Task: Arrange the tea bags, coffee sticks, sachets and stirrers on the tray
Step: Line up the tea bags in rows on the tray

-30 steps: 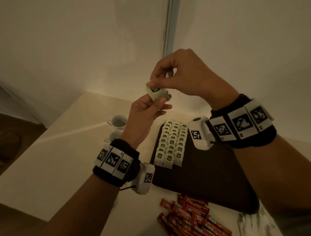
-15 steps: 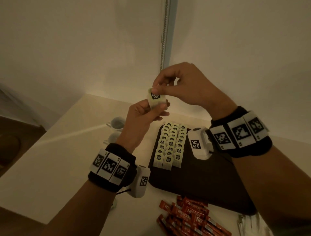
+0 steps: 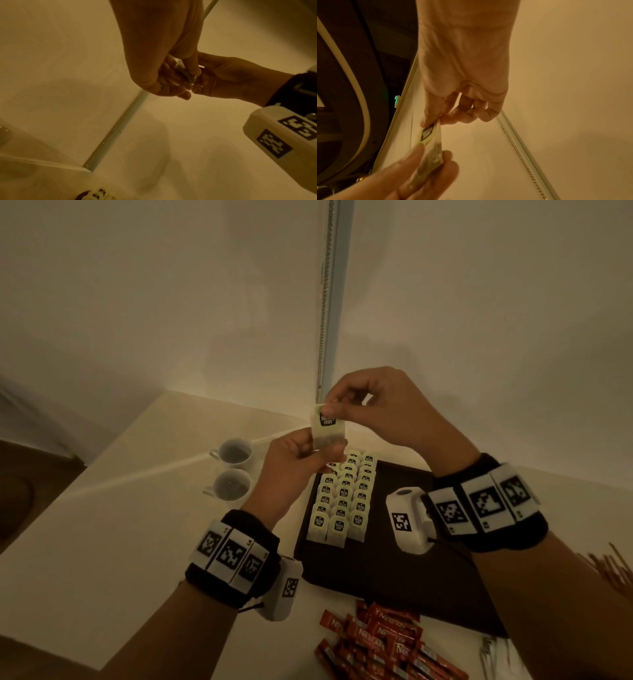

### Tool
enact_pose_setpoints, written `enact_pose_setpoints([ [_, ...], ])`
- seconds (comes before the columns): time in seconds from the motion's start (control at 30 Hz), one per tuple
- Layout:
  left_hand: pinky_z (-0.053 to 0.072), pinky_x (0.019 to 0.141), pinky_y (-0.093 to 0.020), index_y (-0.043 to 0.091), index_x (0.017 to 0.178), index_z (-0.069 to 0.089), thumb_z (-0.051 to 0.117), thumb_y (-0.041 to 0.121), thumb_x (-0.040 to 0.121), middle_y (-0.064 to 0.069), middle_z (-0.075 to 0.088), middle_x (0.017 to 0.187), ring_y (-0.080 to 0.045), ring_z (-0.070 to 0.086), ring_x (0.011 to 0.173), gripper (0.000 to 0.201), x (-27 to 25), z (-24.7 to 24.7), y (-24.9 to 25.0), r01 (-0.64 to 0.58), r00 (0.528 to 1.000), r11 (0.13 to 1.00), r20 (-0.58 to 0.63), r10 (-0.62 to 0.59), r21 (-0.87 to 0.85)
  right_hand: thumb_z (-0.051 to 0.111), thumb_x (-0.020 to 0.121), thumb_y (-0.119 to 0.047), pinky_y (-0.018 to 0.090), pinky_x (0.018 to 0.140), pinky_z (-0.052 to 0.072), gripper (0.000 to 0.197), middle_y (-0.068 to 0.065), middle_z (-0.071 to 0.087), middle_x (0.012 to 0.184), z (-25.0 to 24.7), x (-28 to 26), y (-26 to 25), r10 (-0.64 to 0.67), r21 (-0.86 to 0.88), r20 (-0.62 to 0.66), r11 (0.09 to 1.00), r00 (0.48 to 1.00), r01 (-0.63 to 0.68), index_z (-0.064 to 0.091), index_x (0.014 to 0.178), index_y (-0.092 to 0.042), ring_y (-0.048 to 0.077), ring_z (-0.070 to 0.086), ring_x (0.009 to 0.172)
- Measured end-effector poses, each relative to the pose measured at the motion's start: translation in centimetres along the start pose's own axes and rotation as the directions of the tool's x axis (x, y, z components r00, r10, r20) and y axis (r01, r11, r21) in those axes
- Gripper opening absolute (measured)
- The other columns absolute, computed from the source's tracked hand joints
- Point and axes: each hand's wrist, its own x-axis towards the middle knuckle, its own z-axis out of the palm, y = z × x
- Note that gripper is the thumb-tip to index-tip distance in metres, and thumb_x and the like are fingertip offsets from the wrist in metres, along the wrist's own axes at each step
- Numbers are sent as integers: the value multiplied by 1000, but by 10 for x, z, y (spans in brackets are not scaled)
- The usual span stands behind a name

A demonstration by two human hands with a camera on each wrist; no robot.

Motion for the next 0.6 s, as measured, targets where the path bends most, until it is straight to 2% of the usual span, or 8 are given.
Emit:
enact_pose_setpoints([
  [0.1, 51, 70, -21, 29, 113, 59, 74, 30, 73, -1, 70, 108, -21, 69, 92, 43, -10, -15, -14, 87, 994, 987, 54, -95, 134, 74, 78, -25, 9, 64, 43, 7, -2, 69, 74, 5, -17, 21, 77, 13, -6, 997, 997, -77, 72, 81, -19, 4, 57, 64],
  [0.2, 52, 72, -26, 28, 108, 62, 65, 24, 88, 0, 68, 106, -18, 68, 89, 20, -34, -47, -35, 170, 982, 928, 20, -186, 331, 70, 82, -20, 5, 68, 41, 10, -8, 66, 78, 20, -47, 58, 266, -52, 39, 963, 963, -264, 72, 90, -15, -6, 57, 67],
  [0.27, 52, 74, -30, 26, 104, 65, 64, 26, 89, -3, 69, 101, -18, 68, 85, 15, -56, -71, -49, 242, 965, 875, -13, -261, 420, 66, 85, -19, 8, 71, 39, 16, -6, 65, 91, 36, -69, 89, 419, -161, 103, 902, 902, -400, 69, 100, -14, -2, 56, 78],
  [0.33, 51, 74, -33, 25, 101, 66, 62, 36, 81, -2, 70, 96, -17, 68, 81, 23, -81, -92, -58, 330, 936, 822, -52, -347, 465, 62, 88, -18, 7, 68, 37, 18, -1, 64, 103, 52, -88, 118, 536, -255, 191, 836, 822, -486, 66, 105, -13, 4, 55, 87],
  [0.47, 51, 74, -34, 26, 100, 66, 63, 31, 87, 1, 72, 92, -17, 68, 80, 14, -127, -132, -75, 516, 848, 709, -173, -500, 480, 61, 89, -17, 12, 71, 43, 17, 4, 63, 109, 78, -116, 162, 659, -303, 338, 752, 672, -585, 63, 106, -13, 9, 57, 90],
  [0.53, 51, 75, -36, 24, 99, 66, 64, 29, 87, 0, 73, 91, -23, 68, 82, 13, -147, -150, -79, 591, 803, 673, -249, -541, 445, 64, 87, -16, 14, 68, 46, 14, 4, 64, 105, 85, -123, 174, 693, -268, 324, 720, 644, -640, 62, 101, -14, 11, 59, 88],
  [0.6, 49, 72, -35, 21, 100, 65, 59, 15, 93, -3, 72, 94, -24, 68, 82, 11, -164, -162, -81, 640, 767, 642, -315, -559, 421, 66, 85, -14, 14, 65, 47, 10, 1, 63, 97, 90, -126, 182, 712, -239, 268, 702, 649, -671, 61, 94, -15, 10, 59, 83],
])
